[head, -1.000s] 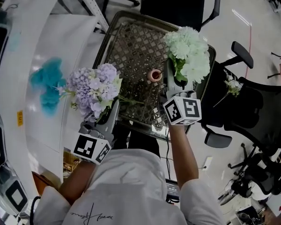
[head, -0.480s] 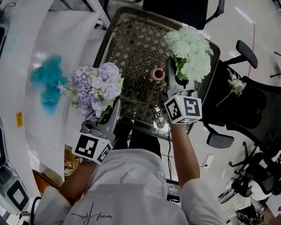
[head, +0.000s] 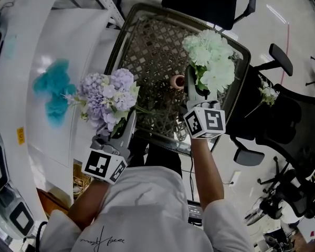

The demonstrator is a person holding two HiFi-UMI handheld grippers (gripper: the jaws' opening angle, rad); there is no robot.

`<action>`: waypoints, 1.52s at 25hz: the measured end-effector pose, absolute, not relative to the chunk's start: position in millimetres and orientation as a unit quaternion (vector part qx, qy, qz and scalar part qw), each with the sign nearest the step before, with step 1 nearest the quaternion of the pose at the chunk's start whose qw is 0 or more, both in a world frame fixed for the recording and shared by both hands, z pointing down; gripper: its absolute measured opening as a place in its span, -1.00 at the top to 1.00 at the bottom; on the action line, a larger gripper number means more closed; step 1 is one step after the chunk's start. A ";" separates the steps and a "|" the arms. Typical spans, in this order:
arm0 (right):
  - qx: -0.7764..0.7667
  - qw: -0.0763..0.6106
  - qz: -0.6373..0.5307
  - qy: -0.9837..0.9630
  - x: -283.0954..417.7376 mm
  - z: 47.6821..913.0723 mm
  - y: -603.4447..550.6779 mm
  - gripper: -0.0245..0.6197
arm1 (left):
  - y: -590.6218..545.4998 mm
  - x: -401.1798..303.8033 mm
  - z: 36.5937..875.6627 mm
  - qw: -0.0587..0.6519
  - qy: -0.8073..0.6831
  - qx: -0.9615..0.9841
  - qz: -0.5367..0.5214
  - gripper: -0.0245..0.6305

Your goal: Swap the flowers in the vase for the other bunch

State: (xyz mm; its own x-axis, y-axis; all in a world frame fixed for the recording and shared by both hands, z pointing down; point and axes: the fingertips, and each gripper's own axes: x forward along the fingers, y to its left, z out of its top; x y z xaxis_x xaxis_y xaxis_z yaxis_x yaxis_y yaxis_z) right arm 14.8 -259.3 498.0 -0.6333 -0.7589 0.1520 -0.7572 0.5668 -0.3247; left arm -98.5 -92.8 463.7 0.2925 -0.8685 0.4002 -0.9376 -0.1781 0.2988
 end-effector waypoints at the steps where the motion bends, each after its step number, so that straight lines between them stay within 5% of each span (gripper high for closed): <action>1: -0.428 0.000 -0.178 0.886 13.6 498.8 -259.1 0.69 | -92.9 -98.5 464.5 0.250 -0.590 0.765 0.070 0.80; 38: -0.441 -0.093 -0.146 0.881 -1.6 555.9 -242.1 0.54 | -83.4 -112.6 485.4 0.275 -0.596 0.750 0.080 0.80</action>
